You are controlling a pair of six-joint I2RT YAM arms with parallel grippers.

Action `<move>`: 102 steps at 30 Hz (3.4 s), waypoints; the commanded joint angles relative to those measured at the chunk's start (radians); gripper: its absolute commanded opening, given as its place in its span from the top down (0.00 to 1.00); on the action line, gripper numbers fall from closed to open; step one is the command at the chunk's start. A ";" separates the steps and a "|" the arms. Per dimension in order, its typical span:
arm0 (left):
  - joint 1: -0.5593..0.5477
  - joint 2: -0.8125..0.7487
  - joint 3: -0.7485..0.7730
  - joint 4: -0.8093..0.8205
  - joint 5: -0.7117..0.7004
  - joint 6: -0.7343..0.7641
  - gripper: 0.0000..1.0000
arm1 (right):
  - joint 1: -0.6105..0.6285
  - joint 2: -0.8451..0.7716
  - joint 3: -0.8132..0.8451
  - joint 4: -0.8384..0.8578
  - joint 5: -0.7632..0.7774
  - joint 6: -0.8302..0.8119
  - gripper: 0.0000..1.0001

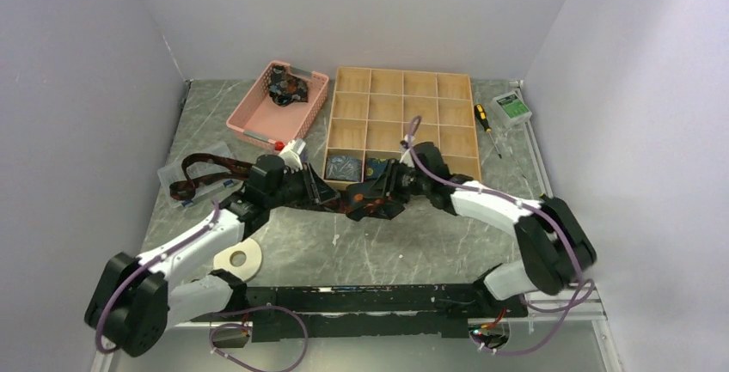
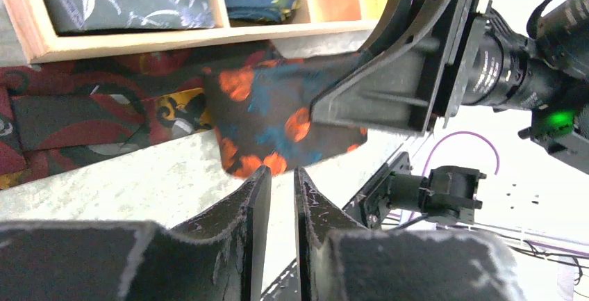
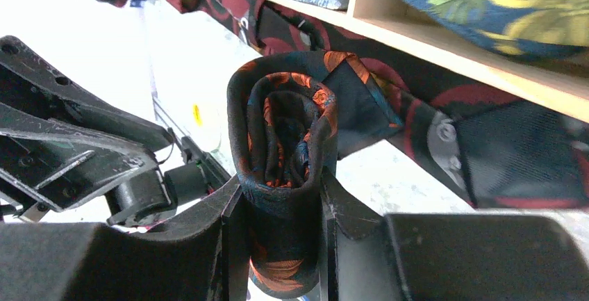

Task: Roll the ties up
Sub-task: Pick up the tie at the center of the board, then place the tie in the storage box.

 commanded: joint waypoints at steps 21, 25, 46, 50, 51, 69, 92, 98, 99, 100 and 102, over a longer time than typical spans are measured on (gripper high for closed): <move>-0.004 -0.240 0.024 -0.120 0.042 0.040 0.77 | -0.380 -0.191 0.946 -1.251 0.679 -0.554 1.00; -0.004 -0.253 -0.022 -0.076 0.057 0.007 0.77 | -0.369 -0.099 0.946 -1.275 0.822 -0.585 1.00; -0.008 -0.329 -0.105 -0.148 0.020 -0.006 0.77 | -0.180 0.265 0.803 -1.047 0.720 -0.536 1.00; -0.008 -0.319 -0.102 -0.164 0.026 0.000 0.77 | -0.170 0.293 0.729 -0.942 0.627 -0.516 1.00; -0.008 -0.321 -0.105 -0.167 0.026 0.002 0.77 | -0.169 0.293 0.701 -0.908 0.610 -0.509 1.00; -0.010 -0.325 -0.183 -0.068 0.042 -0.064 0.77 | -0.282 0.202 0.222 -0.272 0.290 -0.371 1.00; -0.014 -0.320 -0.132 -0.162 0.006 -0.026 0.76 | -0.307 -0.060 0.151 -0.407 0.578 -0.377 0.31; -0.015 -0.335 -0.132 -0.178 -0.001 -0.017 0.76 | -0.257 -0.185 0.164 -0.477 0.629 -0.394 0.31; -0.014 -0.336 -0.132 -0.180 -0.003 -0.015 0.76 | -0.246 -0.194 0.170 -0.484 0.631 -0.393 0.31; -0.014 -0.336 -0.130 -0.181 -0.003 -0.015 0.76 | -0.238 -0.202 0.173 -0.479 0.624 -0.396 0.33; -0.016 -0.335 -0.129 -0.178 -0.007 -0.016 0.76 | -0.235 -0.201 0.173 -0.462 0.607 -0.391 0.43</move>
